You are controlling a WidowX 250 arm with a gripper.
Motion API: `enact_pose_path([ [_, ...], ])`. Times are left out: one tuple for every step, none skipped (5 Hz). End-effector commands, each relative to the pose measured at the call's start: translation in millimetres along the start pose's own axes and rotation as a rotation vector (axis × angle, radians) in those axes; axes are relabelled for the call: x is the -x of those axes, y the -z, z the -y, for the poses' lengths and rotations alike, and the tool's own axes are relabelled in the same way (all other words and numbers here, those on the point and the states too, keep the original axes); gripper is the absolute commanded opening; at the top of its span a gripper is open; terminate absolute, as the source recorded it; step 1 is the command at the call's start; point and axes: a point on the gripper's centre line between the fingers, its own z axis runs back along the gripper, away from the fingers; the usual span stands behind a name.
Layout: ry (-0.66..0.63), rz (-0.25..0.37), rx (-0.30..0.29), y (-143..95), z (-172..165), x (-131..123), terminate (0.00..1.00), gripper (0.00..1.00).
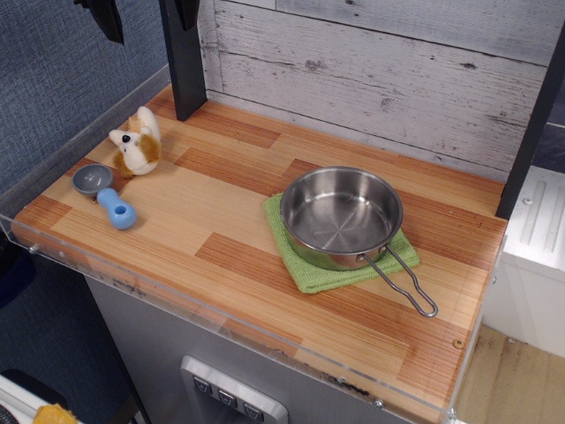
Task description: Move the silver pot to the corner near the animal.
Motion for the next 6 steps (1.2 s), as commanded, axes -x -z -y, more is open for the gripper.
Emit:
enact_pose_path([
  [0.000,0.000,0.000,0,0,0,0.00,1.00],
  [-0.041,-0.022,0.012,-4,4,19,0.00,1.00],
  [-0.028,-0.024,0.021,-6,10,30,0.00,1.00],
  [-0.092,-0.097,0.077,-11,29,52,0.00,1.00],
  [-0.154,-0.159,0.110,-15,43,75,0.00,1.00],
  [-0.147,-0.216,0.107,-22,53,98,0.00,1.00],
])
